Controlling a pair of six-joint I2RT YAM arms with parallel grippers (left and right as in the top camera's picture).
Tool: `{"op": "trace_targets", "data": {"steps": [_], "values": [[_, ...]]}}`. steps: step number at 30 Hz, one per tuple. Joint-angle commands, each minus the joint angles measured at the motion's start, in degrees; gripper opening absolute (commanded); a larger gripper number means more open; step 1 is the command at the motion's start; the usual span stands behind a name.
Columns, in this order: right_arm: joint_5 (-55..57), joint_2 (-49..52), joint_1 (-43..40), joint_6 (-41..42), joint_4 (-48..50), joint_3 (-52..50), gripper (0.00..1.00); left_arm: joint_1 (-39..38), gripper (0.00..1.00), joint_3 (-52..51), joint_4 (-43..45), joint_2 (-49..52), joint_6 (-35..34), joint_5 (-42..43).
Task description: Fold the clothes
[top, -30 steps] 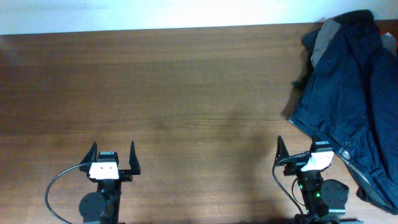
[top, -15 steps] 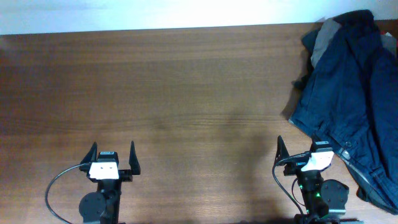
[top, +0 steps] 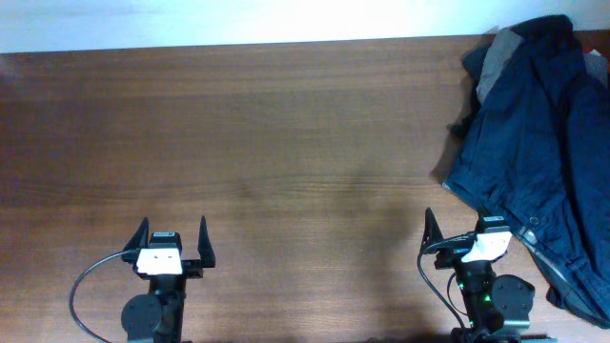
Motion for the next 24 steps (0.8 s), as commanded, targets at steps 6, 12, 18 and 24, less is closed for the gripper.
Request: {"op": "trace_targets", "data": {"steps": [6,12,18,24], "values": [[0.55,-0.42,0.42,0.50,0.00,-0.52,0.99,0.20,0.99,-0.46,-0.02,-0.59,-0.50,-0.59],[0.55,-0.42,0.42,0.50,0.00,-0.52,0.99,0.20,0.99,-0.46,-0.02,-0.59,-0.50,-0.59],[0.72,-0.42,0.42,0.48,0.00,-0.52,0.99,0.20,0.99,-0.46,0.76,-0.59,-0.52,-0.57],[0.68,-0.42,0.42,1.20,0.00,-0.52,0.99,0.20,0.99,-0.46,0.83,-0.59,-1.68,-0.59]]}}
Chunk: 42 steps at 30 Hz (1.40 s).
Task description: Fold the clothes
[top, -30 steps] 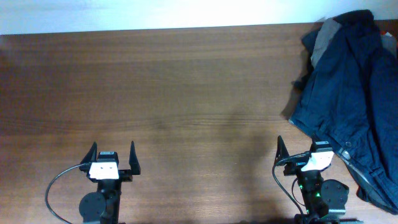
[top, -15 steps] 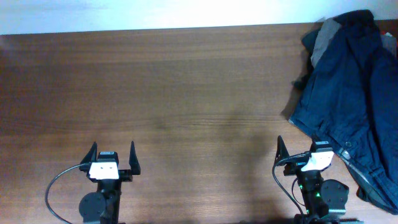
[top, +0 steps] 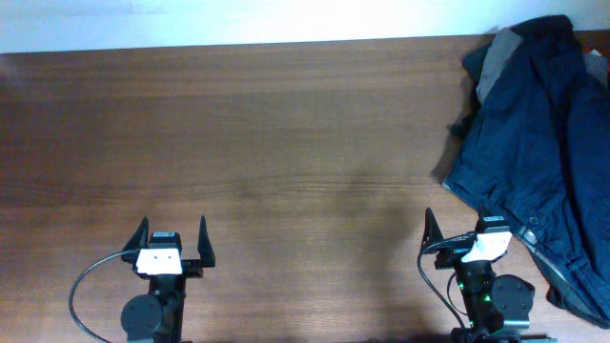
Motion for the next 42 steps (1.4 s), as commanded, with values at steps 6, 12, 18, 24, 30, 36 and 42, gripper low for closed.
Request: {"op": "trace_targets", "data": {"steps": [6,12,18,24,30,36,42], "values": [[0.70,0.85,0.42,3.87,-0.02,0.26,0.99,0.20,0.99,0.17,0.33,0.15,-7.98,-0.46],[0.70,7.39,0.42,8.15,-0.02,6.01,0.99,0.20,0.99,5.95,-1.18,6.43,-8.24,2.19],[0.66,21.00,0.42,12.41,-2.40,16.52,0.99,0.20,0.99,14.95,-1.18,20.11,-8.00,4.57],[0.55,41.40,0.39,12.11,-17.44,36.02,0.99,0.20,0.99,28.79,-6.10,36.96,-8.00,4.61],[0.72,60.76,0.35,3.63,-35.19,56.54,0.99,0.20,0.99,45.92,-25.31,52.76,-3.67,8.41],[2.03,72.65,0.35,1.11,-40.50,66.29,0.99,0.20,0.99,56.83,-32.74,61.31,-3.76,8.48],[16.63,79.56,0.37,5.73,-40.59,66.25,0.86,0.20,0.99,56.96,-28.92,62.53,-3.74,7.93]]}}
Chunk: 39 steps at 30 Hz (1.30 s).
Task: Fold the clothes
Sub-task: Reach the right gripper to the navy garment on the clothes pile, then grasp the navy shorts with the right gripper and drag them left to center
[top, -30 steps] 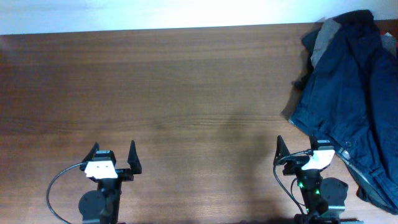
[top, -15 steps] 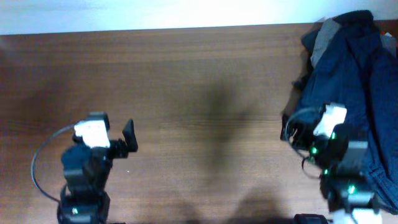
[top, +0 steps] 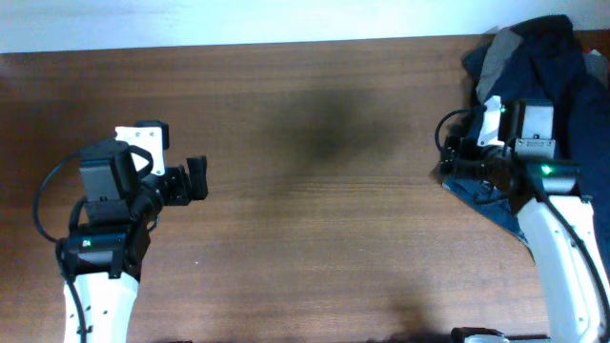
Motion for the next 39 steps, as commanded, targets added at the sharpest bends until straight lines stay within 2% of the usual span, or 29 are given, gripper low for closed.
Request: {"op": "trace_targets", "data": {"steps": [1,8,10,12,13,14,16,19,20,24,28,31,32,39], "values": [[8.70,5.73,0.33,2.12,-0.13,1.33,0.86,0.20,0.99,1.25,1.49,1.88,1.09,0.42],[10.80,20.87,0.33,9.73,1.18,1.33,0.85,0.20,0.99,1.27,3.48,9.88,1.07,0.63],[10.80,24.57,0.33,10.71,3.39,1.33,0.79,0.20,0.99,1.25,4.13,11.85,1.07,0.61],[10.80,27.63,0.33,10.73,5.07,1.33,0.63,0.20,0.99,1.25,4.70,13.33,1.09,0.61],[10.80,28.15,0.33,10.73,5.33,1.33,0.58,0.20,0.98,1.25,4.76,13.51,1.07,0.61],[10.82,28.94,0.33,10.73,5.68,1.33,0.45,0.20,0.98,1.25,4.94,13.77,1.07,0.63],[10.84,29.14,0.33,10.93,6.16,1.33,0.36,0.20,0.93,1.25,4.98,13.79,1.07,0.61],[10.82,29.11,0.33,10.93,6.78,1.36,0.06,0.20,0.89,1.25,4.96,13.79,1.07,0.63],[10.82,29.11,0.33,10.93,6.75,1.36,0.04,0.20,0.83,1.25,4.96,13.79,1.07,0.63],[10.78,28.76,0.37,10.91,3.54,3.32,0.04,0.20,0.72,1.25,5.11,13.79,1.07,0.61],[10.56,25.53,0.44,10.84,-9.53,14.71,0.04,0.20,0.60,1.25,5.64,13.79,1.07,0.61],[7.61,24.44,1.97,7.32,-17.27,22.64,0.04,0.20,0.60,1.25,6.23,13.79,1.07,0.61],[6.60,24.37,4.17,6.75,-19.98,25.40,0.04,0.20,0.67,1.27,6.45,13.79,1.07,0.61],[4.70,24.59,24.20,7.06,-19.19,26.21,0.04,0.20,0.68,1.25,7.52,13.79,1.07,0.61]]}}
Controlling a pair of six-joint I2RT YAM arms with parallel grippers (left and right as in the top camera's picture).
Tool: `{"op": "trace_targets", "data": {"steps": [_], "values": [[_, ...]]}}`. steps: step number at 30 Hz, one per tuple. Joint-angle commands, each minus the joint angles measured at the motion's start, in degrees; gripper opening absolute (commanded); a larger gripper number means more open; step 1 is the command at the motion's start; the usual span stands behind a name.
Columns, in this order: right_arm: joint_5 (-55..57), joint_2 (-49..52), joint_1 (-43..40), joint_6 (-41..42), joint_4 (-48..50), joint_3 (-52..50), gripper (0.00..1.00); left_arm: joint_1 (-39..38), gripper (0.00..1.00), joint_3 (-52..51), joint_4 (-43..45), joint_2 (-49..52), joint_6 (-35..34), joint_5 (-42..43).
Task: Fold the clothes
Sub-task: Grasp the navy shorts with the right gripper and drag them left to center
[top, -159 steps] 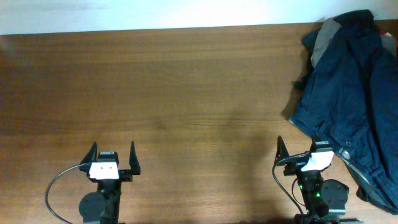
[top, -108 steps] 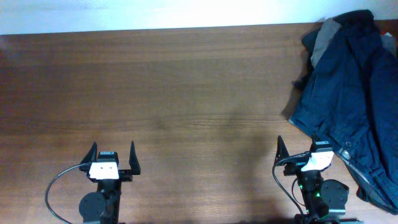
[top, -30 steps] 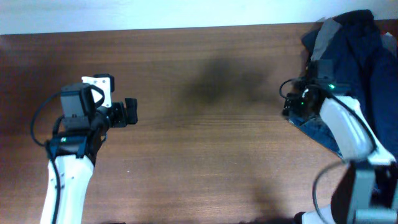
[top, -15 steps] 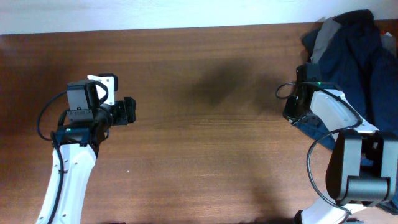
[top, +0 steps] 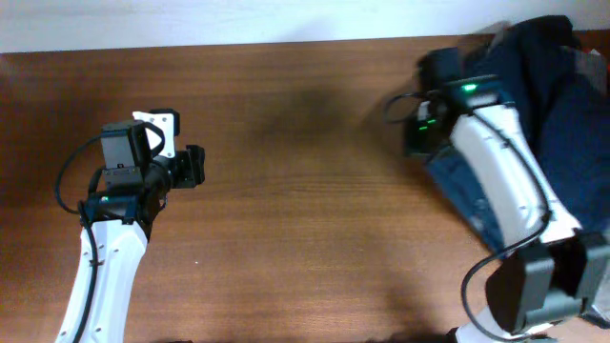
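A heap of dark blue clothes [top: 562, 114] with a grey piece at its top lies at the table's right end. My right arm reaches up along the heap's left side, and its gripper [top: 416, 133] is at the heap's left edge, facing left. The wrist housing covers the fingers, so I cannot tell their state or whether they hold cloth. My left gripper [top: 194, 167] hangs over bare wood at the left, pointing right, with its fingers apart and nothing between them.
The brown wooden table [top: 286, 238] runs the full width of the view, with a white wall along its far edge. The right arm's base [top: 529, 295] stands at the lower right, partly over the clothes.
My right arm has reached further up and to the left, and its gripper is now at the heap's left edge near the far side. The left gripper has shifted up slightly.
Both arms first rested folded at the near edge with the grippers open, and stayed so at the second moment. Then both were raised over the table, the right one by the clothes. Now the right one is stretched along the heap's left edge.
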Motion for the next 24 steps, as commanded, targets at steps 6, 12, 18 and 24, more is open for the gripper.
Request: {"op": "trace_targets", "data": {"steps": [6,12,18,24], "values": [[-2.75,2.34,23.04,-0.33,14.19,0.72,0.04,0.20,0.68,0.98,0.57,0.26,0.20,0.66],[-2.67,5.03,28.09,-0.35,28.24,0.72,0.42,0.20,0.72,0.98,0.57,0.26,0.20,0.68],[-2.73,1.03,17.70,-0.28,18.53,6.45,0.99,-0.11,0.99,0.98,1.84,0.26,0.22,5.62],[-2.73,-4.09,7.87,-0.28,10.73,7.37,0.99,-4.76,0.99,0.98,3.52,3.17,0.24,5.60]]}}
